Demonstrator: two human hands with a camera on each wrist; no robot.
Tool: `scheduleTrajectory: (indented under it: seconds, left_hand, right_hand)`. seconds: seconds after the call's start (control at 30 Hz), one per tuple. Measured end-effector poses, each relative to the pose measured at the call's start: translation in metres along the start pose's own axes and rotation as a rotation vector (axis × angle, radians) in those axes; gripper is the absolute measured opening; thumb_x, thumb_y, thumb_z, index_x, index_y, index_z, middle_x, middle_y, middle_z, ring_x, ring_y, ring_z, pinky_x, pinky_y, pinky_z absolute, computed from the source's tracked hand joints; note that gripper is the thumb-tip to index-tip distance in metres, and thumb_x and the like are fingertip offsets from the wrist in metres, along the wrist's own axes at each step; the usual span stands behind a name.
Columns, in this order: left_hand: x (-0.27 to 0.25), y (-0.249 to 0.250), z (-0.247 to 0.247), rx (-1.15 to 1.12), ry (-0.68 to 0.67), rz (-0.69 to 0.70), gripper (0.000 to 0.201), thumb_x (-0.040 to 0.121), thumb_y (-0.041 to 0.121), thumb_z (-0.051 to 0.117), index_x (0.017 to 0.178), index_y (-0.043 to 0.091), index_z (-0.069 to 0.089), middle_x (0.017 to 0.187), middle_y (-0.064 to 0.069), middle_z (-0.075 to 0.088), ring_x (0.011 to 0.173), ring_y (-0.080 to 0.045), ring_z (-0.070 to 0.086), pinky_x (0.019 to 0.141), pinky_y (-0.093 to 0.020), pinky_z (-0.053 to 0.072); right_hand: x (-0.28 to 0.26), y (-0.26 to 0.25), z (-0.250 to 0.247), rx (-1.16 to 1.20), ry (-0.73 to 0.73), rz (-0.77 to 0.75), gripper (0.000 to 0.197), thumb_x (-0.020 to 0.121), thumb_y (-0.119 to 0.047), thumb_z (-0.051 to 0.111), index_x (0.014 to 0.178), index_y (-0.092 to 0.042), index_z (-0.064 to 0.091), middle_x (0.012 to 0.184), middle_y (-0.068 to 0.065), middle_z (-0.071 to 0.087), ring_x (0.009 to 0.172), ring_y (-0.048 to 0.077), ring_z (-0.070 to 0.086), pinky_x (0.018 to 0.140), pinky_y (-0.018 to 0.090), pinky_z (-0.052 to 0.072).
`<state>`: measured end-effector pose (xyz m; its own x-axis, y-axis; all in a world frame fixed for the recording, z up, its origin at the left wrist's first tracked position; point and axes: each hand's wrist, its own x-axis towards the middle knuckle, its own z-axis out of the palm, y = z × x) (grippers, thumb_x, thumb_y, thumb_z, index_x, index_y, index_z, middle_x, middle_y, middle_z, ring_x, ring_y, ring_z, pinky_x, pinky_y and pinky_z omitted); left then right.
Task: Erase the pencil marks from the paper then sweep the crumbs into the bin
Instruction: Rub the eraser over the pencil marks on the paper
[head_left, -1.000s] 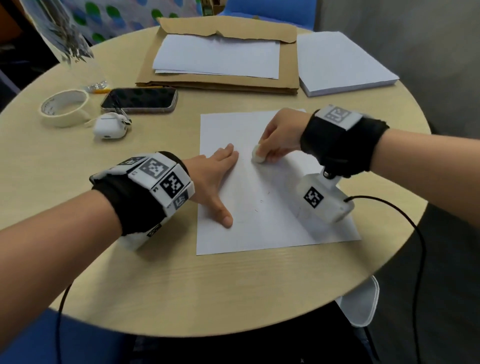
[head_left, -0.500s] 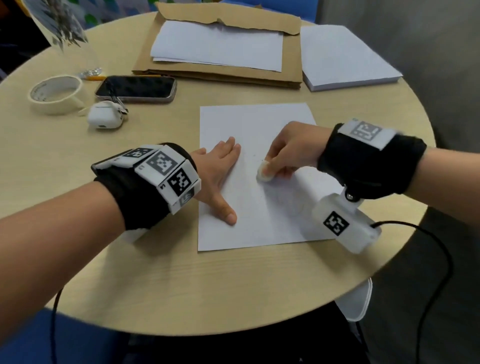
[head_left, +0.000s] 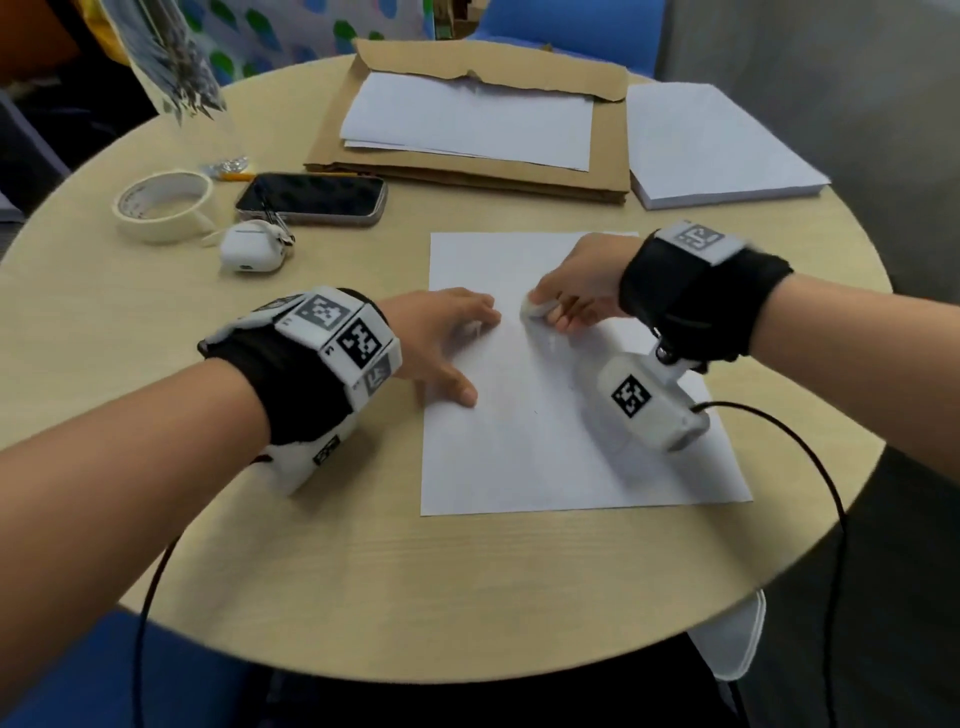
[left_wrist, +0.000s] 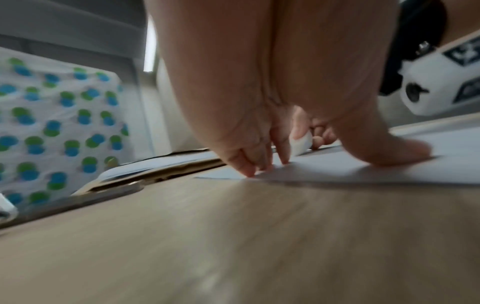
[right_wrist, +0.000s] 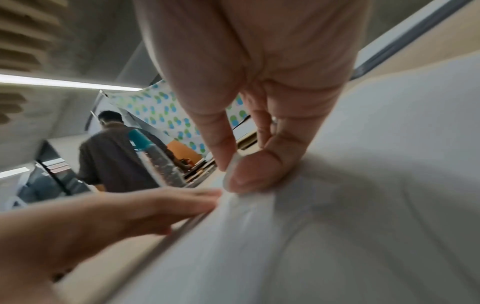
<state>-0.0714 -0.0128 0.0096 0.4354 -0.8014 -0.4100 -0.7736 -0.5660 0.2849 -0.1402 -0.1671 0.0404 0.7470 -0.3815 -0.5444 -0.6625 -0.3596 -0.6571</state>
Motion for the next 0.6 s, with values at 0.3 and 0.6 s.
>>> scheduleTrajectory:
  seconds: [0.3, 0.6]
  left_hand:
    - [0.008, -0.001, -0.004, 0.194, -0.121, -0.045, 0.12, 0.069, 0.057, 0.068, 0.148, 0.02, -0.014, 0.156, 0.006, -0.019, 0.145, -0.013, -0.009, 0.117, -0.04, 0.001]
    - [0.006, 0.0, 0.0, 0.182, -0.168, -0.032, 0.132, 0.064, 0.057, 0.072, 0.146, 0.015, -0.022, 0.154, 0.0, -0.026, 0.144, -0.02, -0.017, 0.116, -0.045, -0.001]
  right_hand:
    - [-0.001, -0.003, 0.021, -0.155, -0.116, -0.054, 0.012, 0.081, -0.003, 0.063, 0.07, -0.003, 0.058, 0.045, 0.004, 0.057, 0.031, 0.008, 0.048, 0.036, 0.013, 0.041]
    - [-0.016, -0.005, 0.045, -0.208, -0.118, -0.107, 0.02, 0.078, -0.004, 0.063, 0.06, -0.007, 0.055, 0.05, 0.005, 0.056, 0.032, 0.009, 0.047, 0.034, 0.013, 0.038]
